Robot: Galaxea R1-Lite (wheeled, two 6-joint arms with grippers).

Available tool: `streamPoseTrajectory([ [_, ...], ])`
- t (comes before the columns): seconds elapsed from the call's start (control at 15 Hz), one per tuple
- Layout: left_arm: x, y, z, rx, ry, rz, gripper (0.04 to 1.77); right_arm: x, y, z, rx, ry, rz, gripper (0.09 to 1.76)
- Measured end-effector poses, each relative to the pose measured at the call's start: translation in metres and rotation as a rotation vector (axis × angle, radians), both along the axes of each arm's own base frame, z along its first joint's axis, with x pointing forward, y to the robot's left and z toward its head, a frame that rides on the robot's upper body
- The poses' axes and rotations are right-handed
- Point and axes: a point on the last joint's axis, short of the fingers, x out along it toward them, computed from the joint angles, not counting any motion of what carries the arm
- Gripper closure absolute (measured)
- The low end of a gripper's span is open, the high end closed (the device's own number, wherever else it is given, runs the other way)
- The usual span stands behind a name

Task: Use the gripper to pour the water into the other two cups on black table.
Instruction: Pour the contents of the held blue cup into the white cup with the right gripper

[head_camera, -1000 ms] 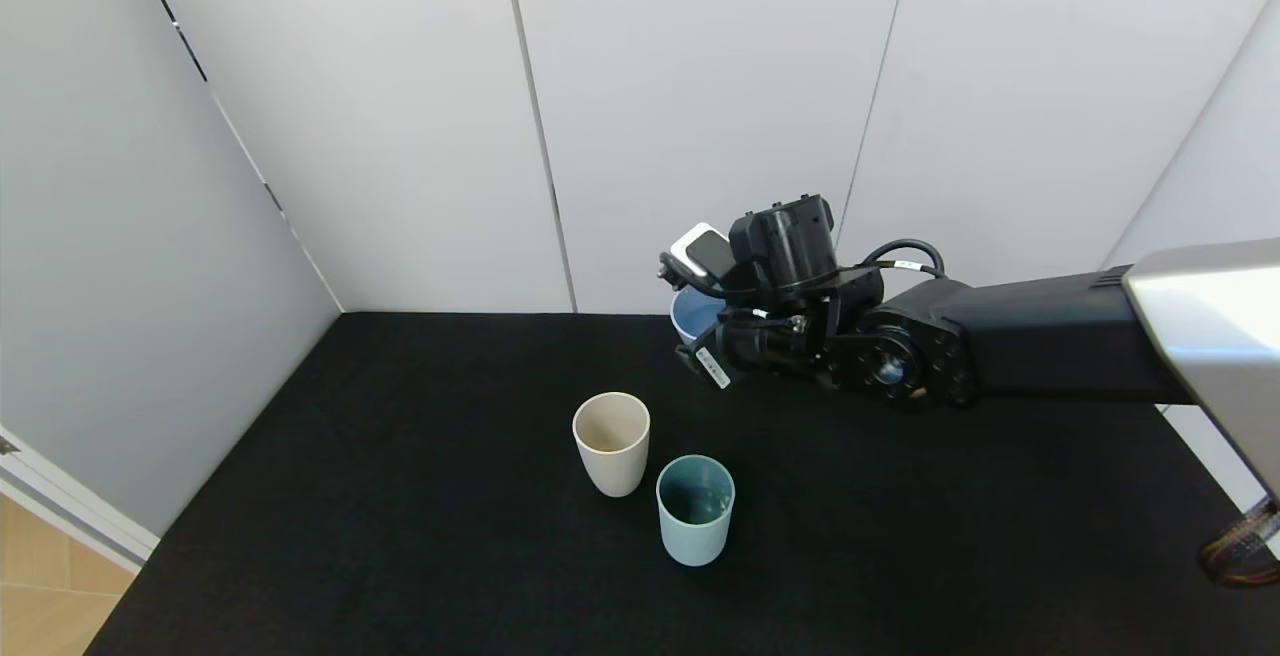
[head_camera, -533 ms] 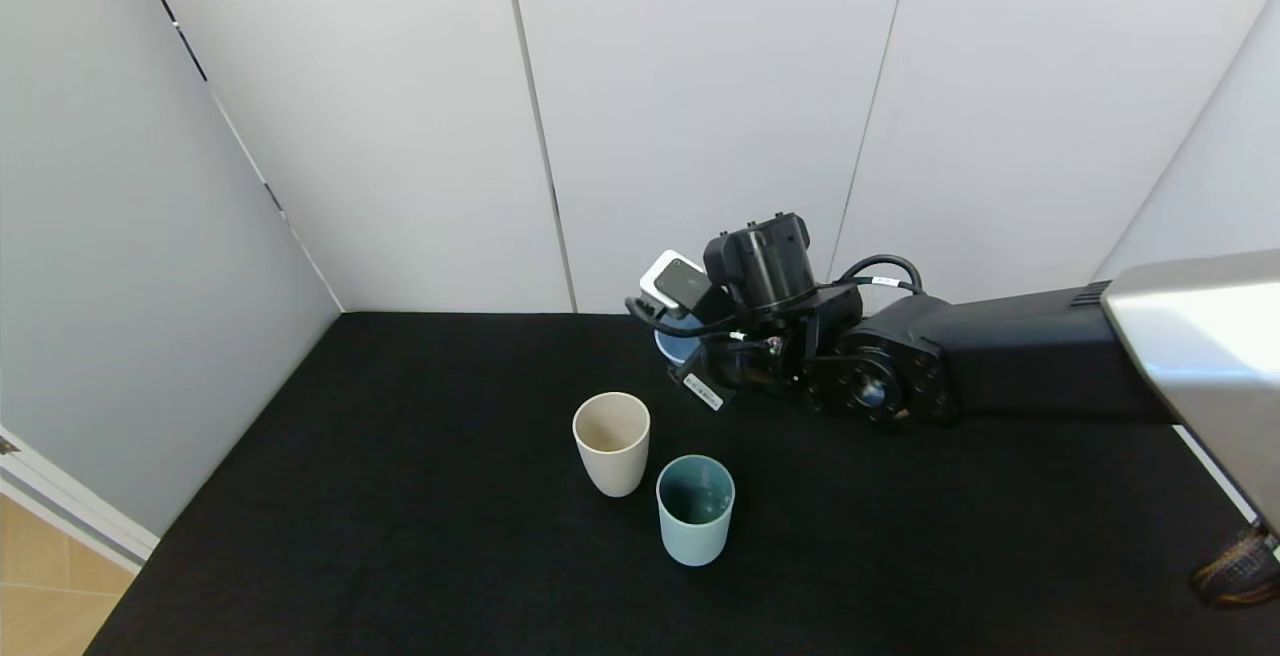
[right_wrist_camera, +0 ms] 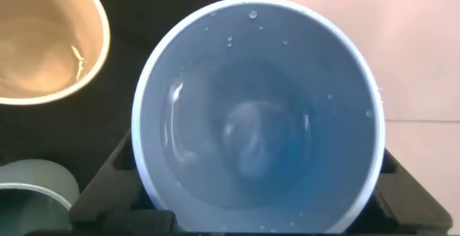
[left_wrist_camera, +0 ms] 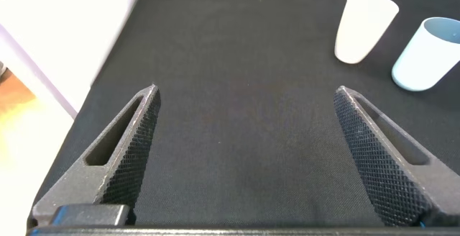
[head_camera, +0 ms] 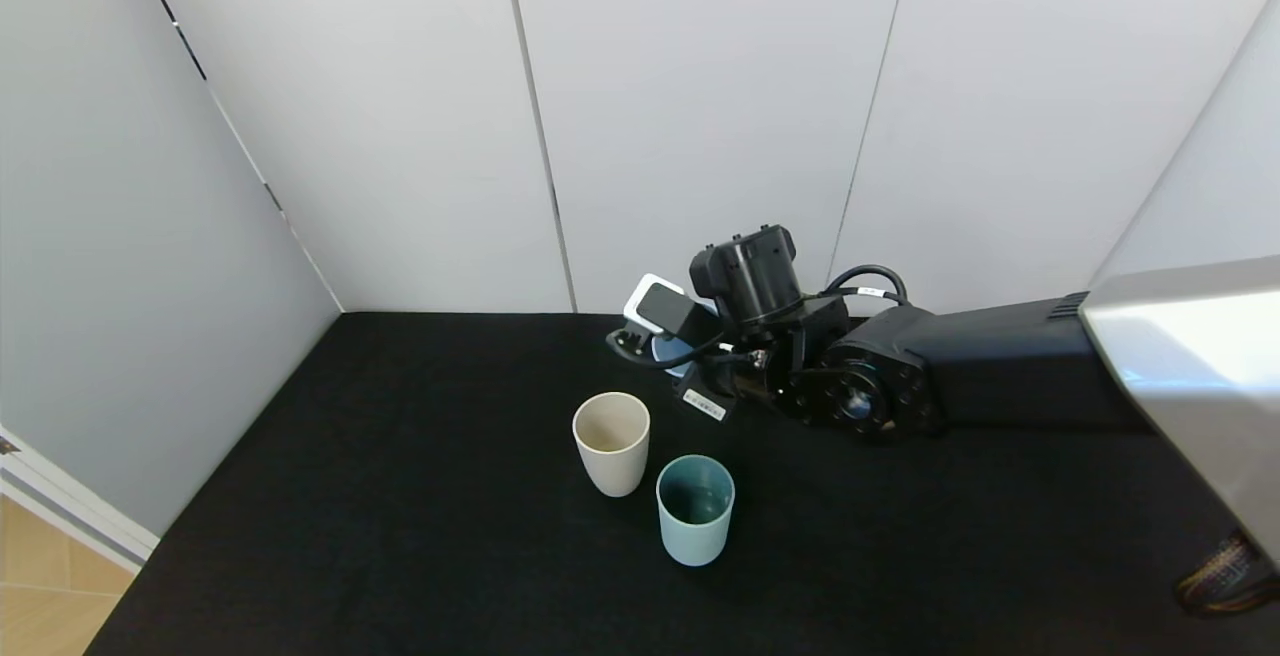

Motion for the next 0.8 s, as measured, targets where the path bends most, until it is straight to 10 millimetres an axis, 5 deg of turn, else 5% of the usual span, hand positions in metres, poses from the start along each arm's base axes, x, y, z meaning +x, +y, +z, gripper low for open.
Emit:
streamPoseTrajectory([
  [0.8,0.000,0.000,0.000,0.000,0.000,0.000,0.09,0.002,0.013,0.021,-0.017,-0.044,0.009,0.53],
])
